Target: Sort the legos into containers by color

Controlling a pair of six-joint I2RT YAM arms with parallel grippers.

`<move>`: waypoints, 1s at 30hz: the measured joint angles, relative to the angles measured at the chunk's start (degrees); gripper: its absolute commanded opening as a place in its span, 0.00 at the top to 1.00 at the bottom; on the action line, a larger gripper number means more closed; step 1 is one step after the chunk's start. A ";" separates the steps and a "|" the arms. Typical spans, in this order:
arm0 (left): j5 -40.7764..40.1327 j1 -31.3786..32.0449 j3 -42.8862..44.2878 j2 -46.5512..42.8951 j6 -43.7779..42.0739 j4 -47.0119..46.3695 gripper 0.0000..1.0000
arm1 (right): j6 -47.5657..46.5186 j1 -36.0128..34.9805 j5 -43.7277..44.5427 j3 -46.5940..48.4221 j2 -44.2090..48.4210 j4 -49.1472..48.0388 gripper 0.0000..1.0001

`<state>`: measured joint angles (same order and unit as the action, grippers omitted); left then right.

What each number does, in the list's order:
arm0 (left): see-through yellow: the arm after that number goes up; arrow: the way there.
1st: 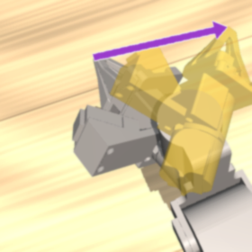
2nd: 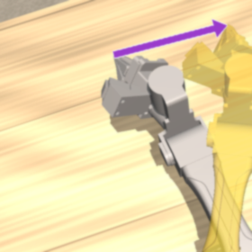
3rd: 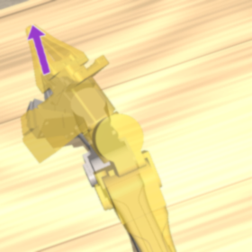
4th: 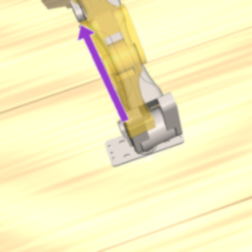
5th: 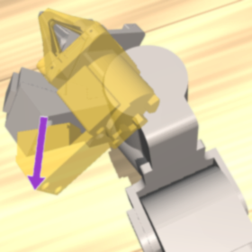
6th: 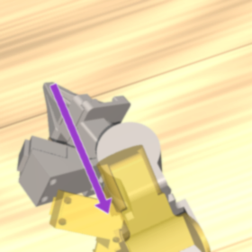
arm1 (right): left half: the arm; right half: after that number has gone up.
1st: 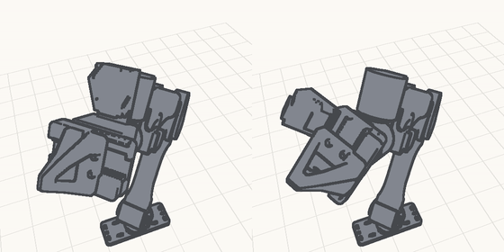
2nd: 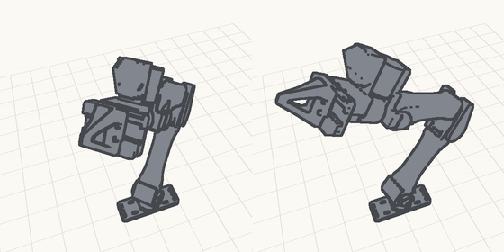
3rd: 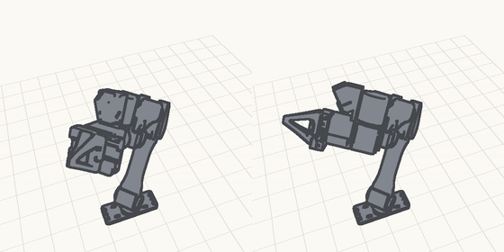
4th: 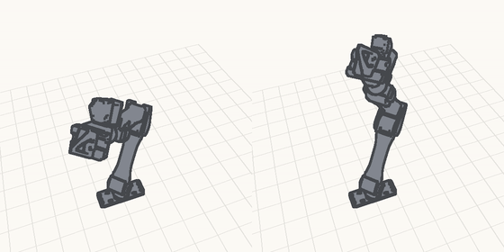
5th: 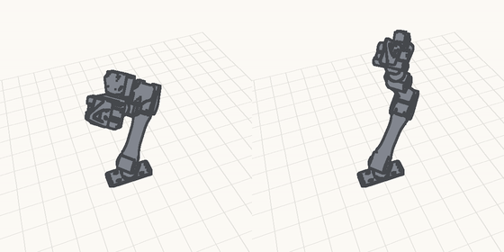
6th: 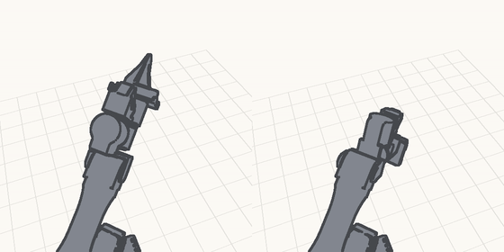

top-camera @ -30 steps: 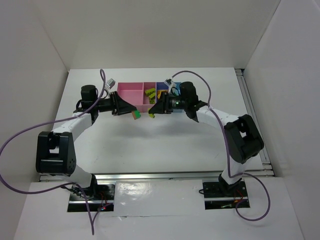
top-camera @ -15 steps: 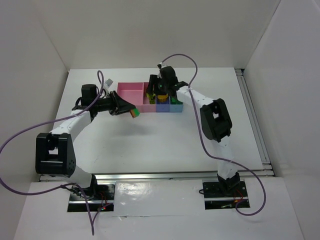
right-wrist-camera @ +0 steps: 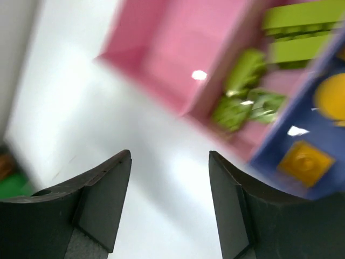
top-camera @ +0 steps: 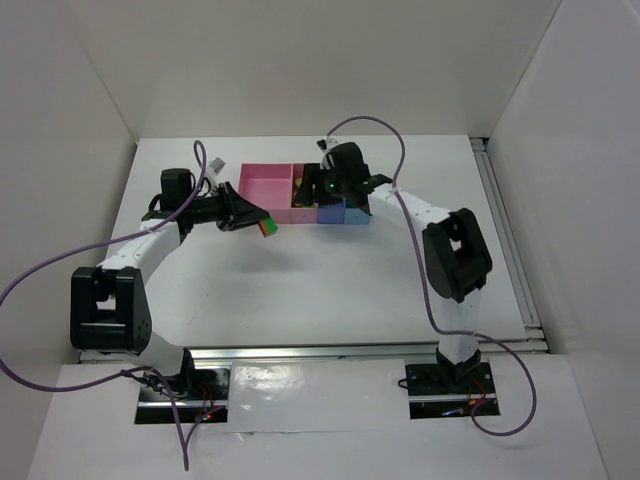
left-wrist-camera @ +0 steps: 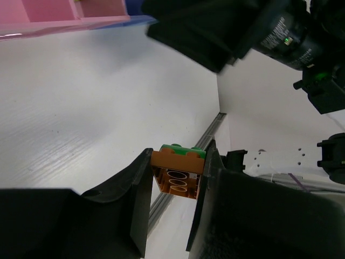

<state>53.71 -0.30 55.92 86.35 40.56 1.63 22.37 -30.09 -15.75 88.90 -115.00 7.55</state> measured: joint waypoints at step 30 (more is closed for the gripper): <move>10.56 0.00 0.02 0.02 1.68 -8.37 1.00 | 21.20 -2.29 -45.79 -16.72 5.11 -36.79 0.46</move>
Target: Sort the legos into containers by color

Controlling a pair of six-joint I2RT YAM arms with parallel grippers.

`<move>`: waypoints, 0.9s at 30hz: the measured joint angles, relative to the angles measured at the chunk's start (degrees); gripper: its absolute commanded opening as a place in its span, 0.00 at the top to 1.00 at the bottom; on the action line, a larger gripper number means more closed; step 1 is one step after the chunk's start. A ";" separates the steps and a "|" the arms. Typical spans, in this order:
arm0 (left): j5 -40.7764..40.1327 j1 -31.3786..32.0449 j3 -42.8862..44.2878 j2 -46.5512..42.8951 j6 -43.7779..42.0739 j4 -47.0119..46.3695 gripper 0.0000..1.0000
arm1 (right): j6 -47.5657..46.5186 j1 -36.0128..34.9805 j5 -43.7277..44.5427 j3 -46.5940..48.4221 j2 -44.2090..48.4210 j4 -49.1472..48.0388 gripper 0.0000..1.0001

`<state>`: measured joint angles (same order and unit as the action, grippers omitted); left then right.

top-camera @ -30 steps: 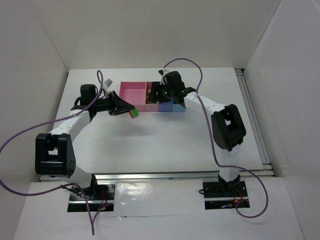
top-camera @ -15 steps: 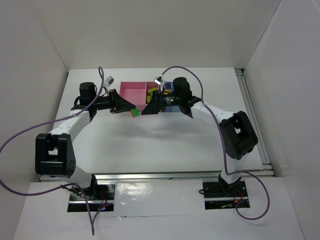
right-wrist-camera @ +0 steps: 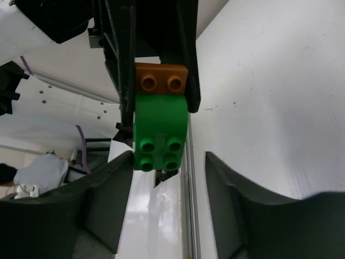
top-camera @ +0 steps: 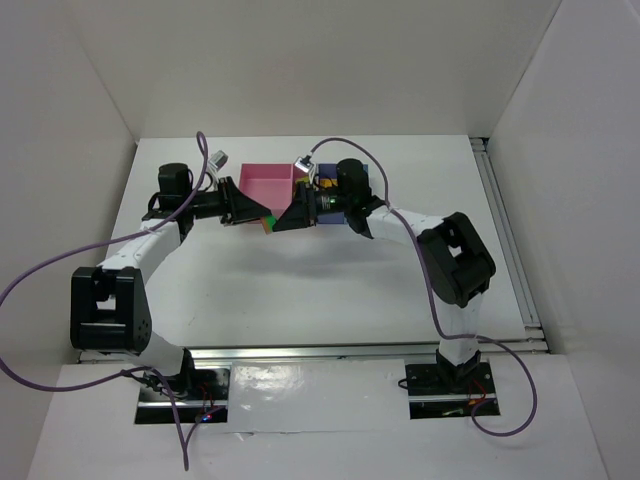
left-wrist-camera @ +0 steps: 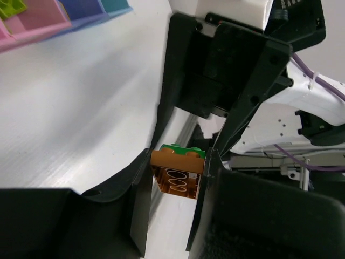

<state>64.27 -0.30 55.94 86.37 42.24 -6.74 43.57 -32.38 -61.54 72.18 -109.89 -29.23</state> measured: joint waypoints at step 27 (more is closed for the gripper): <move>0.17 0.44 -0.11 0.24 -1.79 1.05 1.00 | 12.55 -0.66 -2.10 2.21 -4.74 -11.58 0.43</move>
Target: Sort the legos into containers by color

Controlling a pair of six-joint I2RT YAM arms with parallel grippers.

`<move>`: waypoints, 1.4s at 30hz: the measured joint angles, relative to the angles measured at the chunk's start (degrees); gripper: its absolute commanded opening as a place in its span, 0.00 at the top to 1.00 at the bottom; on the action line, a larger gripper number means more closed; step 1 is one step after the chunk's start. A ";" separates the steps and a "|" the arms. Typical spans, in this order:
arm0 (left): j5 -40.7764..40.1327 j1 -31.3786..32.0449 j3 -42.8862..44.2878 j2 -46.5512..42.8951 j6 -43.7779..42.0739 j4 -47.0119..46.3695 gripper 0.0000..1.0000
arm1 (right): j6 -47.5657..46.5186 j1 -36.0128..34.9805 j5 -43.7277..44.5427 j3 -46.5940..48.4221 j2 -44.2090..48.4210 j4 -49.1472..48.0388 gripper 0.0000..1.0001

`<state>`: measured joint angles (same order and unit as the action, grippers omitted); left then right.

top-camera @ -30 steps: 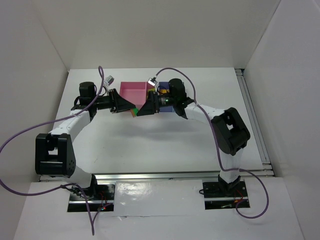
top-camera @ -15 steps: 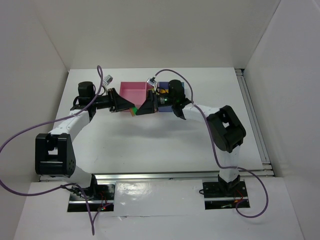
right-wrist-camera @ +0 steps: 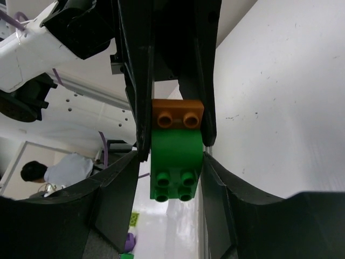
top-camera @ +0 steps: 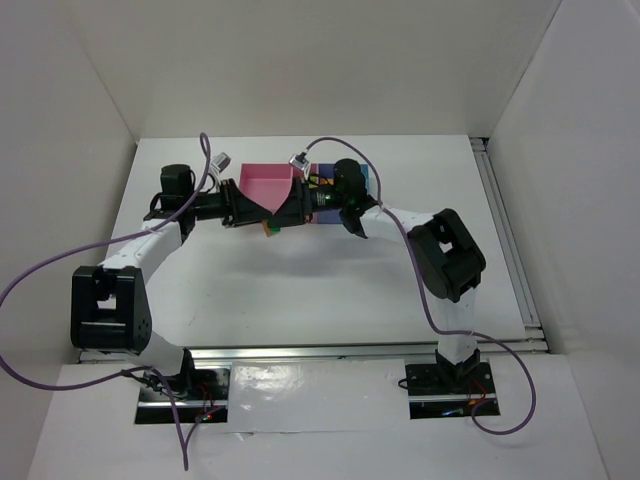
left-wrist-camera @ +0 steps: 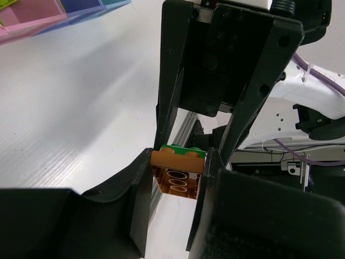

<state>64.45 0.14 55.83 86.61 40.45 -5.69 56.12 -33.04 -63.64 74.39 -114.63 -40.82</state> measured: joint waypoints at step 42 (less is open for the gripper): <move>-41.18 4.33 43.74 28.17 -7.13 34.14 0.82 | -27.21 12.57 58.42 6.51 9.44 51.71 0.78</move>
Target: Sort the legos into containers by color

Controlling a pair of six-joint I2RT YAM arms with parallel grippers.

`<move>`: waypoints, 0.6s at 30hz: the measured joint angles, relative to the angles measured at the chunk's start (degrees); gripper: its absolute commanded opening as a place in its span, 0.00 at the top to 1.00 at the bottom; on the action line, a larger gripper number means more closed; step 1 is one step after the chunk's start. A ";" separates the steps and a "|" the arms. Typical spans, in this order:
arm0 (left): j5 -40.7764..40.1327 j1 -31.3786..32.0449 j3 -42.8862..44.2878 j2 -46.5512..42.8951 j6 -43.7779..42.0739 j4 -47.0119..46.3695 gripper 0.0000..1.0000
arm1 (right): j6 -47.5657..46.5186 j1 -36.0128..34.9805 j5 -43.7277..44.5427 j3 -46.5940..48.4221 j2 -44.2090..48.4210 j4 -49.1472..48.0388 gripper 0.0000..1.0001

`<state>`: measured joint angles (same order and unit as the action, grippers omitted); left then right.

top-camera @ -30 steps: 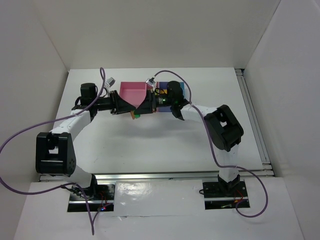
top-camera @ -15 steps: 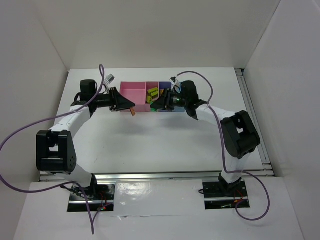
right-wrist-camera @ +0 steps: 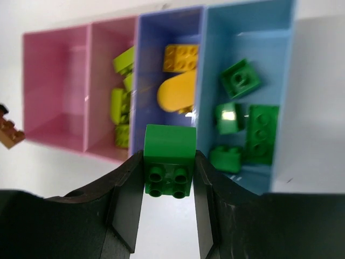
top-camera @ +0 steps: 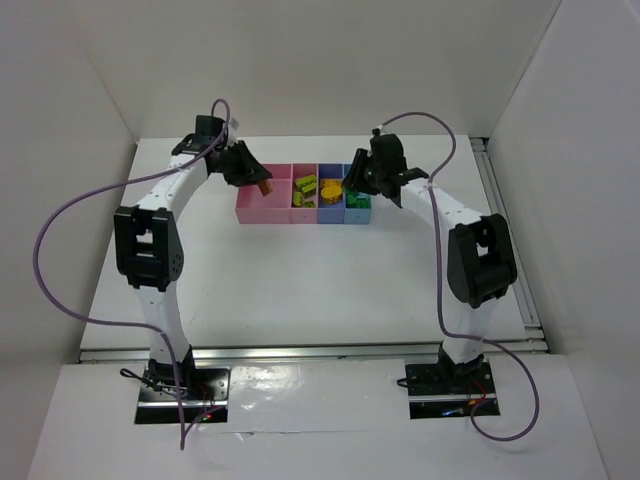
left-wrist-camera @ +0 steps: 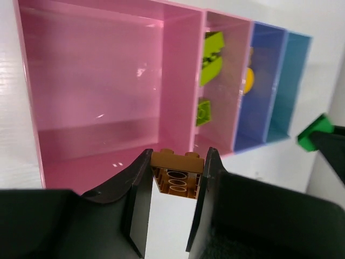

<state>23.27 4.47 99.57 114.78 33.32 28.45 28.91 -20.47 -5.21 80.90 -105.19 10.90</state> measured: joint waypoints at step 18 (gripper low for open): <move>-5.99 2.60 18.23 4.68 -3.63 11.37 0.17 | -4.33 2.36 9.75 11.96 -8.76 8.41 0.00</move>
<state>17.28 7.07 117.80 119.46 29.69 39.81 24.58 -18.11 4.54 92.86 -113.95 19.31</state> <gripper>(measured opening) 0.832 0.996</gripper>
